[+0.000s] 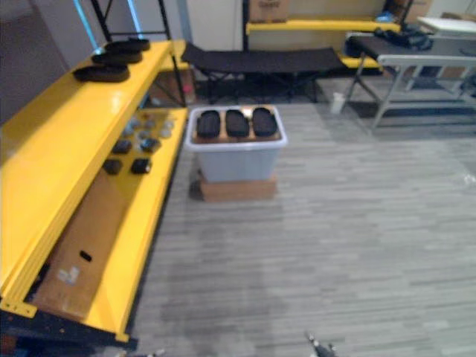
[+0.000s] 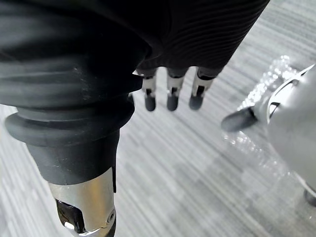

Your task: Walk over and take plastic housings, then place them on the shelf

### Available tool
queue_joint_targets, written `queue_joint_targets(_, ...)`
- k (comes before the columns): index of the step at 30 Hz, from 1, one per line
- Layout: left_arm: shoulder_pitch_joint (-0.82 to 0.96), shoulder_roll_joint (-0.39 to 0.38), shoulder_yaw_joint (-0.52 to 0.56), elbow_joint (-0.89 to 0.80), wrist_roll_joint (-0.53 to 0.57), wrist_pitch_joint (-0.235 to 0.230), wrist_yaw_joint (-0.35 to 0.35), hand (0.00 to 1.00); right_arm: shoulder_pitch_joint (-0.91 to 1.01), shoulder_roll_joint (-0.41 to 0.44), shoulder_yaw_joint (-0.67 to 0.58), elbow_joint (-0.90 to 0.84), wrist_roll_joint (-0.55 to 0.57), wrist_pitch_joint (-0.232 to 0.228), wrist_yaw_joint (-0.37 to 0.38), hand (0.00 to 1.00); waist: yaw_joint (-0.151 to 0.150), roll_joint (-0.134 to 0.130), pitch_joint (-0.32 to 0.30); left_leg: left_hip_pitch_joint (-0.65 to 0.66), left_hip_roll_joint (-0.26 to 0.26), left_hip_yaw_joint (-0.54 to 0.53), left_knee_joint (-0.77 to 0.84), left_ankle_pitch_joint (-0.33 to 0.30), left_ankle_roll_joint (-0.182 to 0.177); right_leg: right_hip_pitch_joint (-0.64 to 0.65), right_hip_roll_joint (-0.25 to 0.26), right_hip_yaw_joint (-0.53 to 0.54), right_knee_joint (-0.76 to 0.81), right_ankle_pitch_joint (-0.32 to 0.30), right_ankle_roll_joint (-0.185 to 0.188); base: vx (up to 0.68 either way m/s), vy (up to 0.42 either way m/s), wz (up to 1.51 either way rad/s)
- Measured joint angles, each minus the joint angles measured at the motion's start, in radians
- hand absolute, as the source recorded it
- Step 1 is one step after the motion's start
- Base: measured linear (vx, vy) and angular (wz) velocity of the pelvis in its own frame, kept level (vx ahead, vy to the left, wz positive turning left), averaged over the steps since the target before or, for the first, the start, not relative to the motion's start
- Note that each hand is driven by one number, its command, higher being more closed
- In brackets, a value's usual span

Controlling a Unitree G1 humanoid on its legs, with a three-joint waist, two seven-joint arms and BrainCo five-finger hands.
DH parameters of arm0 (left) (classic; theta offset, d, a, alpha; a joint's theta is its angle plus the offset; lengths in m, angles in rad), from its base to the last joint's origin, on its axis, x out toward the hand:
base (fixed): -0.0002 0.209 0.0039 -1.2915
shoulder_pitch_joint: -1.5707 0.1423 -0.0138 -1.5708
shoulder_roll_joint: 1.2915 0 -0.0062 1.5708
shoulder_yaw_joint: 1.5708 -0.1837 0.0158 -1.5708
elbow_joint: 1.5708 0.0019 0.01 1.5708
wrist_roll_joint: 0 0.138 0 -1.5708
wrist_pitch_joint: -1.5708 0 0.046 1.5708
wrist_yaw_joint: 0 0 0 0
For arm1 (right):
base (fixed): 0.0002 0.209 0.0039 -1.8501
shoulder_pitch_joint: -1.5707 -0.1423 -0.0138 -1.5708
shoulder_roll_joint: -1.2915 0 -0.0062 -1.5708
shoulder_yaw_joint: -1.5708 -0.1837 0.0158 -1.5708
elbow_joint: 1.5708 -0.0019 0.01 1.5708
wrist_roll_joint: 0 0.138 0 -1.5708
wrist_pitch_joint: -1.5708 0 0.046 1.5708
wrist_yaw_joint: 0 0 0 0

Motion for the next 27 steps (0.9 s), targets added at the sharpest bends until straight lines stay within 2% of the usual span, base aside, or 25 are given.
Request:
queue_joint_targets(7, -0.003, -0.003, 0.004, 0.01, -0.001, -0.011, -0.014, 0.0, 0.0, -0.002, 0.001, 0.021, 0.018, 0.0, 0.0, 0.0, 0.002, 0.003, 0.001, 0.0, 0.001, 0.0, 0.0, -0.001, 0.002, 0.0, 0.001, 0.0, 0.0, -0.001, -0.001, -0.04, -0.016, 0.0)
queue_joint_targets(19, 0.002, 0.002, 0.0, 0.013, -0.002, -0.026, -0.078, 0.0, 0.01, -0.004, -0.001, 0.021, 0.017, 0.02, 0.028, 0.0, 0.009, 0.0, 0.004, 0.017, 0.0, 0.002, 0.001, -0.002, 0.002, 0.015, 0.0, 0.007, 0.005, -0.001, -0.002, -0.04, -0.012, 0.0)
queue_joint_targets(22, -0.009, 0.003, -0.01, 0.009, -0.004, -0.027, -0.082, 0.0, -0.014, -0.014, 0.004, 0.021, 0.015, 0.019, 0.027, 0.0, 0.019, 0.003, 0.018, -0.024, 0.002, 0.002, 0.003, 0.003, 0.008, -0.047, -0.004, 0.015, 0.043, -0.004, -0.005, -0.1, 0.004, -0.04)
queue_joint_targets(24, -0.031, 0.006, -0.014, 0.008, -0.011, -0.027, -0.082, 0.0, -0.042, -0.017, 0.017, 0.014, 0.017, 0.016, 0.026, 0.0, 0.023, 0.002, 0.049, -0.069, 0.002, 0.005, 0.002, 0.009, 0.011, -0.11, -0.009, 0.02, 0.08, -0.018, -0.016, -0.1, 0.02, -0.03)
queue_joint_targets(27, -0.051, 0.012, -0.032, 0.006, -0.033, -0.027, -0.082, 0.0, -0.056, -0.014, 0.034, 0.001, 0.018, 0.015, 0.026, 0.0, 0.039, -0.009, 0.081, -0.099, 0.007, 0.027, 0.003, 0.008, 0.014, -0.156, -0.01, 0.038, 0.102, -0.023, -0.016, -0.04, 0.014, -0.08)
